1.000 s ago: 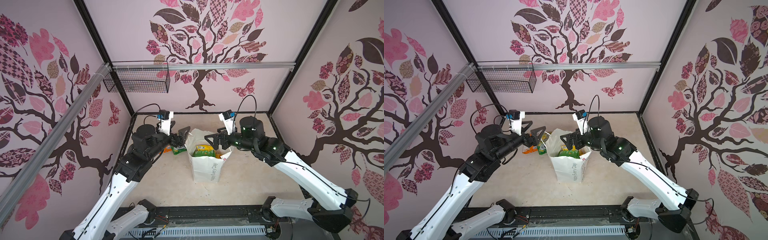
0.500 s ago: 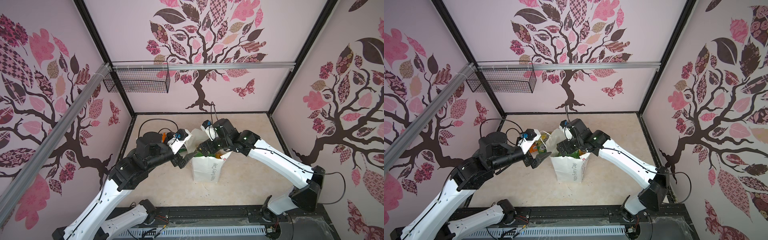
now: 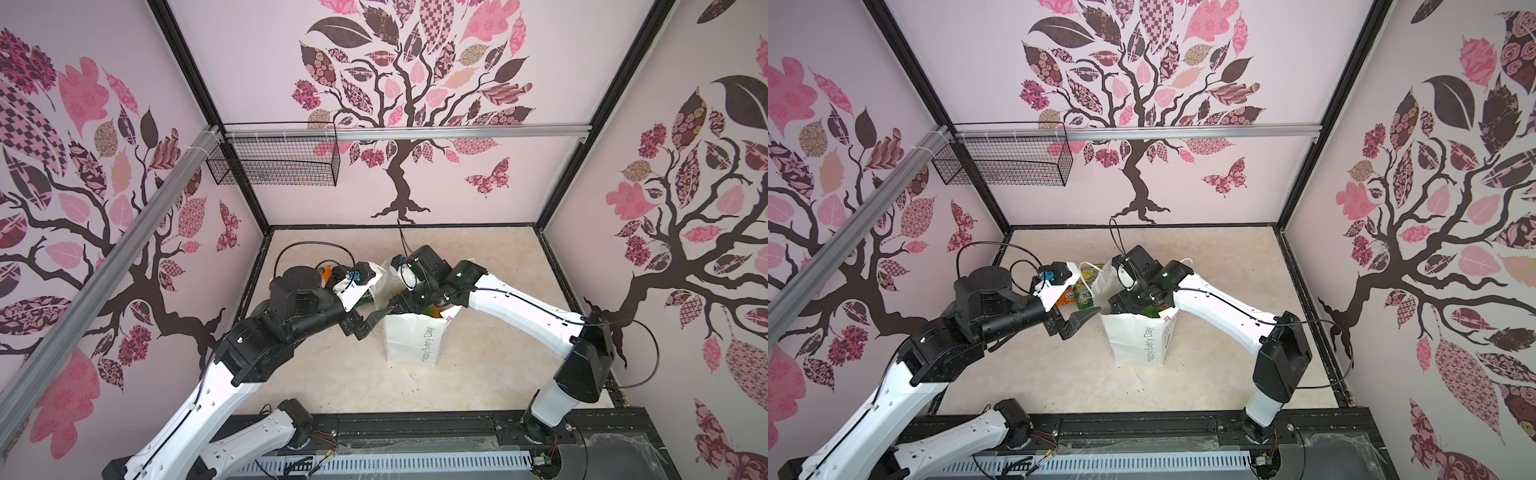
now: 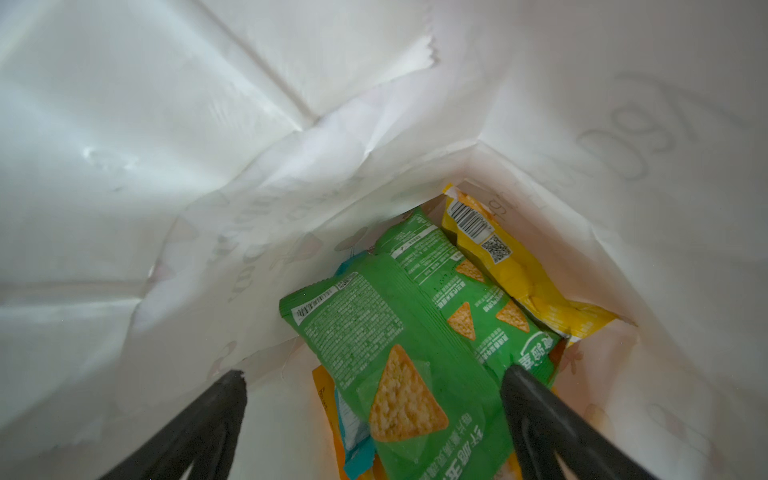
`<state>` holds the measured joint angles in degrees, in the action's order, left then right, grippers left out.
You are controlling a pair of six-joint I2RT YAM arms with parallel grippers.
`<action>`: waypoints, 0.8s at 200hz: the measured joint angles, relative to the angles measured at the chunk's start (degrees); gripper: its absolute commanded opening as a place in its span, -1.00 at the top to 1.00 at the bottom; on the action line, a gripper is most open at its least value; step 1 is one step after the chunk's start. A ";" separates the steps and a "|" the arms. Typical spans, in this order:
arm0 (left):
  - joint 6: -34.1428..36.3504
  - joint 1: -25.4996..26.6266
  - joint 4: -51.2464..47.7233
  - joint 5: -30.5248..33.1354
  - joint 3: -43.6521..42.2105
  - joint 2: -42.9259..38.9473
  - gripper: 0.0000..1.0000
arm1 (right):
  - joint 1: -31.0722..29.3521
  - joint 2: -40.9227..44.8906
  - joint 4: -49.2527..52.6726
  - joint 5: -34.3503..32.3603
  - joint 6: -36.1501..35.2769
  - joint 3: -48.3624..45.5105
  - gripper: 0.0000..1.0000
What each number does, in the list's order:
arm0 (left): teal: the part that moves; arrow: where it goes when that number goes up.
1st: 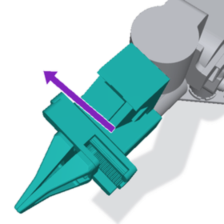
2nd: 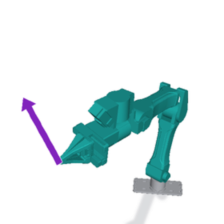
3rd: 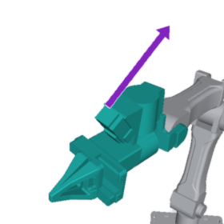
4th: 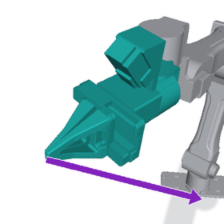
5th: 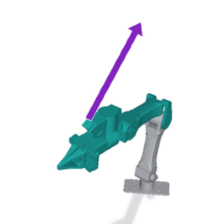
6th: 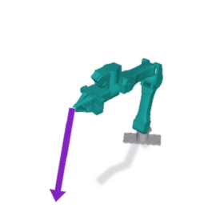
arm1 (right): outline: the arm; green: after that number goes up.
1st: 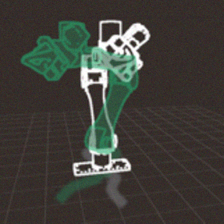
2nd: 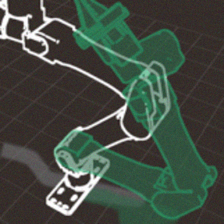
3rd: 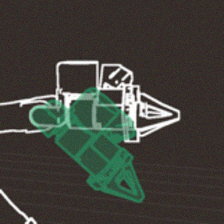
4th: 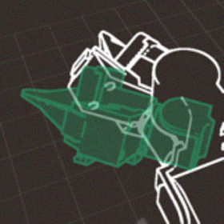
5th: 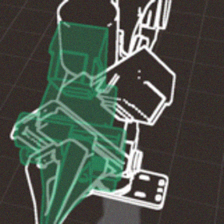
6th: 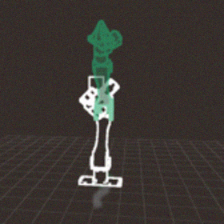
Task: Take the snacks out of the paper bag
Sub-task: 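Grip the bag rim with the left gripper while the right gripper lowers into the bag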
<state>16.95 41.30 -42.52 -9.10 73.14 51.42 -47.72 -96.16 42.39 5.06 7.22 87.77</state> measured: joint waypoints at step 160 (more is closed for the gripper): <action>0.70 0.00 0.02 2.84 -2.03 -1.01 -0.89 | 0.02 -9.53 -2.78 -1.03 -0.52 -3.80 -0.56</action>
<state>17.65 41.30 -42.50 -6.26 71.11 50.41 -47.70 -105.69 39.62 4.03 6.70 83.96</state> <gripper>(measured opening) 0.944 0.843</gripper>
